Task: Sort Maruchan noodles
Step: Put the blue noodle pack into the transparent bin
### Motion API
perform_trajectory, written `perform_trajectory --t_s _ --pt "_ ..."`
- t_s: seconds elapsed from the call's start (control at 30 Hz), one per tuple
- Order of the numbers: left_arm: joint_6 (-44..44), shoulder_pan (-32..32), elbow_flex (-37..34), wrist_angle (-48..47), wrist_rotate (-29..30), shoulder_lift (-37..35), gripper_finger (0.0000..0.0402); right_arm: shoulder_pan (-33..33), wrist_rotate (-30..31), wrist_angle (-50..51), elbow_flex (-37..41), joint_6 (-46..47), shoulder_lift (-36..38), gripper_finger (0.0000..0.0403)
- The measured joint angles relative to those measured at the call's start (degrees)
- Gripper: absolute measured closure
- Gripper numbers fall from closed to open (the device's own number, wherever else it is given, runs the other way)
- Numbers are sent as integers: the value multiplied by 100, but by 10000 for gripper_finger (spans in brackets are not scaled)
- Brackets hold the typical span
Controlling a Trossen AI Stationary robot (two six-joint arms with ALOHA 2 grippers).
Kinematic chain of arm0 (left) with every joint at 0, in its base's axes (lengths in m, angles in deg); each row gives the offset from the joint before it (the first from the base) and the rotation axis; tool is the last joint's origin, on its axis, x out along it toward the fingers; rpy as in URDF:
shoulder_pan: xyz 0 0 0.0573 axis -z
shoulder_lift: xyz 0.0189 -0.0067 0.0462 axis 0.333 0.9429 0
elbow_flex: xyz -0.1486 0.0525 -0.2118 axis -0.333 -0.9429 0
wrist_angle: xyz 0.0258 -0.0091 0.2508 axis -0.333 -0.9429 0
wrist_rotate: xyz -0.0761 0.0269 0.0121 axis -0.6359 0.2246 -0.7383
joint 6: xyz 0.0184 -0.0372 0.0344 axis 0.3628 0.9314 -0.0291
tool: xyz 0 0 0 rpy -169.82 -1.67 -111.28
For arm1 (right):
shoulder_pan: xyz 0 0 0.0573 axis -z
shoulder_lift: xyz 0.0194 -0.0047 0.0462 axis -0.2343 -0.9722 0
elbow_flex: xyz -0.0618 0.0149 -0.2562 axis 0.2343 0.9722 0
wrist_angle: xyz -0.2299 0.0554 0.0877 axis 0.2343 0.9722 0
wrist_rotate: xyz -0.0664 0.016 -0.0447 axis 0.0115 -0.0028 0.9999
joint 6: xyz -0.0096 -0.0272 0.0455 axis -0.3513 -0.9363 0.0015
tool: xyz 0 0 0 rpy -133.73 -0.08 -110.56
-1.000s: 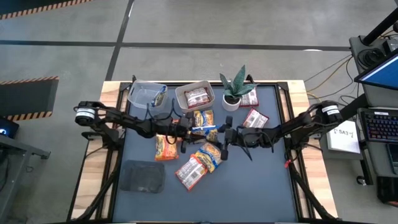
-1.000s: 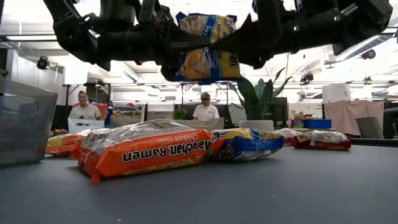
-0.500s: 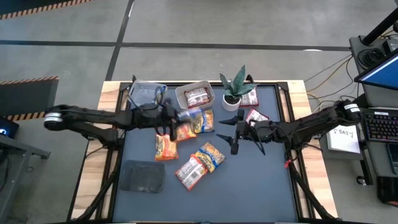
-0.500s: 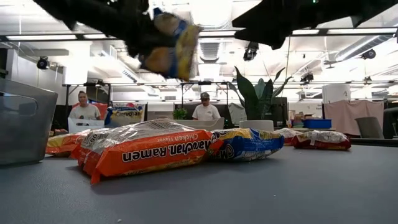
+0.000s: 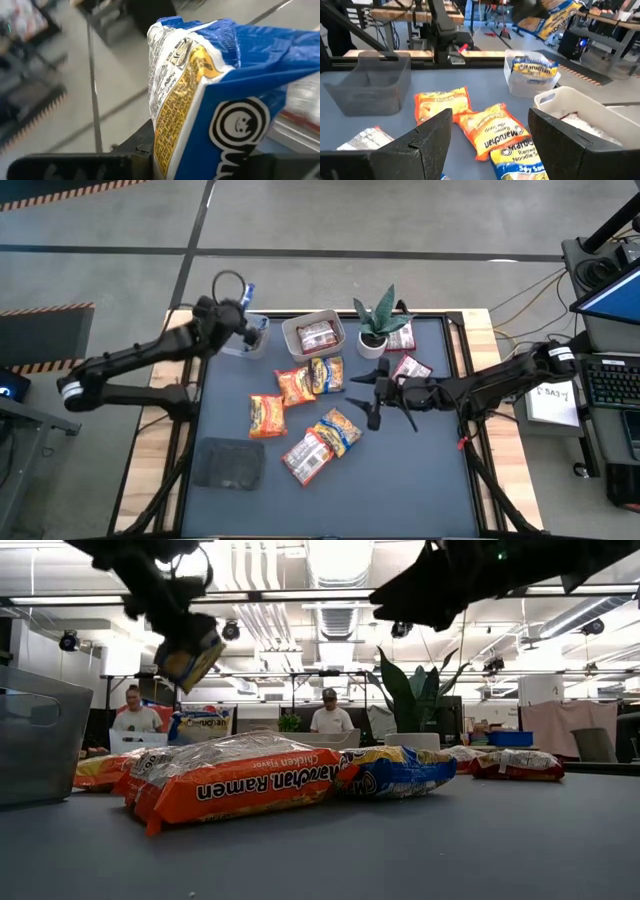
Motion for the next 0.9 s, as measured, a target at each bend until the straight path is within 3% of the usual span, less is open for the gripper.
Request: perform_trajectory --t_s 0.17,0.3,0.47,0.67,0.9 --pt "11 -983 173 -480 -1115 326 332 0 2 -20 2 36 -177 154" --pt "199 -1323 967 -1790 -1268 829 332 0 38 -36 2 35 -238 154" --pt "-38 -1583 2074 -3370 -1963 1762 333 0 316 -35 2 27 -244 154" --pt "-322 -1890 2911 -3901 -2327 2763 339 0 309 -31 2 35 -242 154" --pt "-415 -1961 3029 -4036 -3033 3134 340 0 304 -21 2 40 -264 154"
